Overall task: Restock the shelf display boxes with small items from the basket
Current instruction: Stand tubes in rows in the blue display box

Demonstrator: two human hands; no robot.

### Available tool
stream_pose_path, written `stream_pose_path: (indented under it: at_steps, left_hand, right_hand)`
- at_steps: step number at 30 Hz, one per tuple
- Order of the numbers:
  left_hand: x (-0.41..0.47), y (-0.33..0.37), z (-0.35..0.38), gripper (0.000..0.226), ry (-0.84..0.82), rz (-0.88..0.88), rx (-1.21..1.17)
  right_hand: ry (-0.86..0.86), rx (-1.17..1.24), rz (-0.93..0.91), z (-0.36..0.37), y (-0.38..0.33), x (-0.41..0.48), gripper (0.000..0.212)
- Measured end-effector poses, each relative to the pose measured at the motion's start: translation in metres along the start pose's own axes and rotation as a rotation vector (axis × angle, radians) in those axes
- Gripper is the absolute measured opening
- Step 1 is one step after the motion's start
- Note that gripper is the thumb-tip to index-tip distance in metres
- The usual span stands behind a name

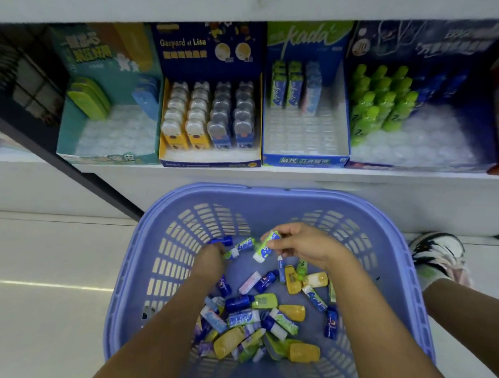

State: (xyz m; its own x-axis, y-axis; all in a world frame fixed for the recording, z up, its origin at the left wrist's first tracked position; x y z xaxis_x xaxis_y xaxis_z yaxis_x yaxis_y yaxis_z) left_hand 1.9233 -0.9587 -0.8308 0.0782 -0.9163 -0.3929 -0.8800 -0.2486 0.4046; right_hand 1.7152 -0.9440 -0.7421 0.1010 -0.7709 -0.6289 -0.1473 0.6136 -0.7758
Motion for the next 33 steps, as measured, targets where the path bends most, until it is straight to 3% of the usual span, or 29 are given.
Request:
stream_pose_path:
  at_steps: [4,6,10,15,19,21,26,33]
  left_hand:
    - [-0.02,0.038,-0.022,0.008,-0.352,-0.133,-0.53]
    - [-0.037,0.061,-0.042,0.012,-0.487,-0.219,-0.89]
    - [-0.061,0.1,-0.083,0.028,-0.563,-0.172,-1.249]
    - [-0.076,0.126,-0.125,0.026,-0.282,-0.02,-1.295]
    - [-0.082,0.137,-0.149,0.015,-0.097,0.05,-1.309]
    - [-0.084,0.138,-0.154,0.016,-0.024,0.065,-1.288]
    - [-0.086,0.134,-0.158,0.024,0.05,0.142,-1.205]
    - [-0.076,0.131,-0.16,0.027,0.105,0.163,-1.098]
  right_hand:
    - [-0.005,0.023,-0.05,-0.013,-0.015,-0.017,0.016]
    - [0.013,0.075,-0.075,-0.021,-0.025,-0.027,0.02]
    - [0.056,0.163,-0.179,-0.03,-0.054,-0.052,0.015]
    - [0.323,0.278,-0.484,-0.047,-0.112,-0.084,0.015]
    - [0.761,0.106,-0.724,-0.072,-0.167,-0.094,0.014]
    - [0.899,-0.039,-0.807,-0.078,-0.191,-0.088,0.016]
    - [0.9,-0.379,-0.862,-0.072,-0.233,-0.047,0.021]
    - [0.86,-0.614,-0.801,-0.065,-0.248,-0.024,0.022]
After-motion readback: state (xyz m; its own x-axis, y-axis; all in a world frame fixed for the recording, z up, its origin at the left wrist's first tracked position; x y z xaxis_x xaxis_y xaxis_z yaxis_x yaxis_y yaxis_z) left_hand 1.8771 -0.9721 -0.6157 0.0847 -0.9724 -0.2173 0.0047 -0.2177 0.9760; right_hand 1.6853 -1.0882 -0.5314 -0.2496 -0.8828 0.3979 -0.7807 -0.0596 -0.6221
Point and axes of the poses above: each hand's wrist, its own x-axis towards the middle knuckle, its own z-axis out of the palm, y = z × x, the point moved 4 cm from there along x, towards the middle knuckle, and after that the axes turned 12 degrees about y, right-handed, at the moved point
